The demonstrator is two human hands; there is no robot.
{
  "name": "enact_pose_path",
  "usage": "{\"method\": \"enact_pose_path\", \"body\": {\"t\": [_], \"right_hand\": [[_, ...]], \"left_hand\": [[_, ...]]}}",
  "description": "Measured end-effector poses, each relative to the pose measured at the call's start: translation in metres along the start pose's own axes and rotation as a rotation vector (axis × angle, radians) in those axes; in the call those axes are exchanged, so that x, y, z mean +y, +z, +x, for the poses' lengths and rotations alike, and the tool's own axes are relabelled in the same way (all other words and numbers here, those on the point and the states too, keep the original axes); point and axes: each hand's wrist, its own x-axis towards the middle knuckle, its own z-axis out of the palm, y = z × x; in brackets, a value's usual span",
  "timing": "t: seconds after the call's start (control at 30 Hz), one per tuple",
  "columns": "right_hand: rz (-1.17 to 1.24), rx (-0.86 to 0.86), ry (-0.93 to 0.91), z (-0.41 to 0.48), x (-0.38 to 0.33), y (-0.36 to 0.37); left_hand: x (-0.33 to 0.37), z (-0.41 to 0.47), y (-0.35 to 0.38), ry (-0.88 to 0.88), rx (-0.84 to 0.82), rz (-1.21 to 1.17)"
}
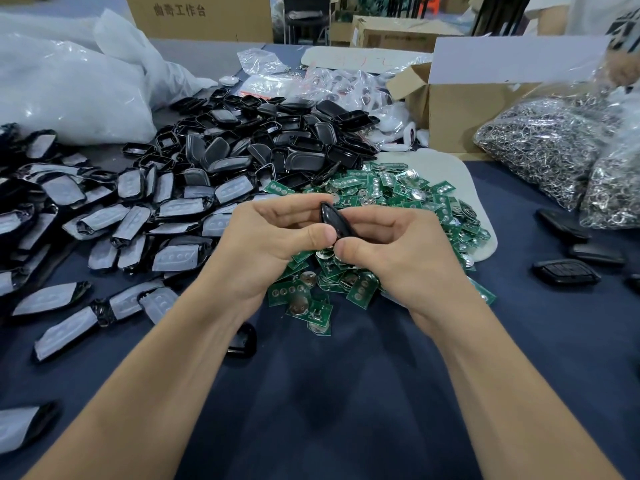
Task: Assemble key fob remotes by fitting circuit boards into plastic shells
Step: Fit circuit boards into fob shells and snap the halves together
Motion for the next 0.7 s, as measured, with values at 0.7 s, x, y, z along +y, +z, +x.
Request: {"method": "enact_pose_path", "body": {"t": [0.7], "right_hand": [[-0.028, 0.033, -0.039, -0.0008, 0.0006, 0.0047]], "left_hand": [[0.0018, -0.0011, 0.0008, 0.072, 0.052, 0.027]]}}
